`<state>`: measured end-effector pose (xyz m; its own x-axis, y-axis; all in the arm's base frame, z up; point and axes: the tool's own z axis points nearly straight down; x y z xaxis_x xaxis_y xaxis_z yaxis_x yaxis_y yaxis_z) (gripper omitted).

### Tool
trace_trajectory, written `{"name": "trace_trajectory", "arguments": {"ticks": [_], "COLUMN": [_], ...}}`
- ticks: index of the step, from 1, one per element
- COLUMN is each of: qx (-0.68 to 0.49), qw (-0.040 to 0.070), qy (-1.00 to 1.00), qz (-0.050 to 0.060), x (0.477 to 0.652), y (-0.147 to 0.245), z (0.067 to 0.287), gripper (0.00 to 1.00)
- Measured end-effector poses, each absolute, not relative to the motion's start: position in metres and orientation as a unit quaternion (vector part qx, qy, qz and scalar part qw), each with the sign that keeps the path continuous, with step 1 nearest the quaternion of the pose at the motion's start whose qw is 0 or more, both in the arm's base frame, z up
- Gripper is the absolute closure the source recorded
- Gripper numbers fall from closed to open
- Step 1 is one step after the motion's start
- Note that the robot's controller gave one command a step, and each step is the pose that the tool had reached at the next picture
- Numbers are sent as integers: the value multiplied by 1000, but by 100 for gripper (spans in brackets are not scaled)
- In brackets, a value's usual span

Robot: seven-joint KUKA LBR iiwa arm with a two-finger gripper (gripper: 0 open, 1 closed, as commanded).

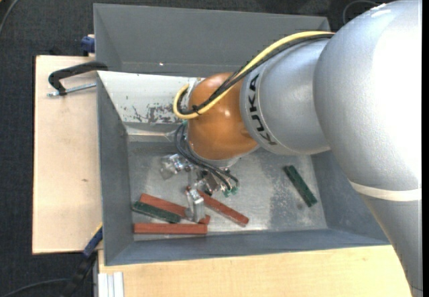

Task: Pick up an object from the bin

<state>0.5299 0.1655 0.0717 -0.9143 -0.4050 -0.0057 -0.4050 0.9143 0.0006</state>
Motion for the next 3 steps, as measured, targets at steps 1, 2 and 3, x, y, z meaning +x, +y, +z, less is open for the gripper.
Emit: {"name": "trace_trajectory", "arguments": {"ticks": [1, 2, 3], "qx": [-159, -147, -207], "qw": [5, 0, 0], "qy": [987, 989, 978], "qz": [2, -1, 0], "x": [561, 574, 563], "y": [207, 105, 56], "z": [89, 70, 71], "gripper": [0, 0, 0]}}
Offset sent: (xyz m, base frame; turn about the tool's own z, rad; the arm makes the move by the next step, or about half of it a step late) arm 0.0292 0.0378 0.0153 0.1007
